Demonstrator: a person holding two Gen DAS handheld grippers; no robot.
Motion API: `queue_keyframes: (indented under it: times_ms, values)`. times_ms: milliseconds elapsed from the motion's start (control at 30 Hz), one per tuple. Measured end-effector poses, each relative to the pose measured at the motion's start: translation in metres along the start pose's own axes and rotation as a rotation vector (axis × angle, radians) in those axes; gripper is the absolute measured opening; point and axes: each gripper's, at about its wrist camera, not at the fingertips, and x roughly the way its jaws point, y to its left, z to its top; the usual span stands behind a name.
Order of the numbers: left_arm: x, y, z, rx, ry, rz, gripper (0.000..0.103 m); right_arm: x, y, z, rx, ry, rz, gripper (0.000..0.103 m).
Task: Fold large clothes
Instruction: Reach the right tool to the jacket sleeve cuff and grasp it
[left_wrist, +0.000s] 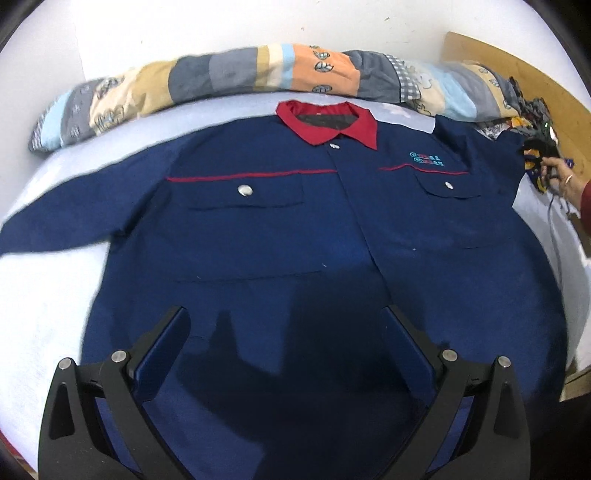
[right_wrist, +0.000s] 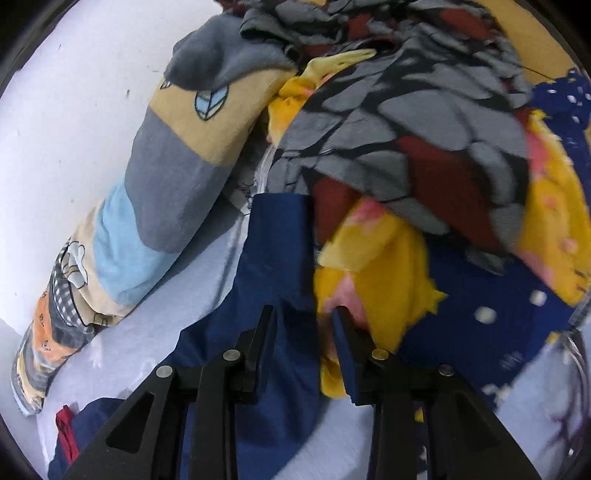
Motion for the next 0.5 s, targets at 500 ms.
queue_keyframes:
  times_ms: [500]
  values:
    - [-0.023,-0.008,0.008,-0.038,-0.048,-0.046,0.102,-0.140,0.035,-0.039,-0.031,-0.239,0.110,0.005]
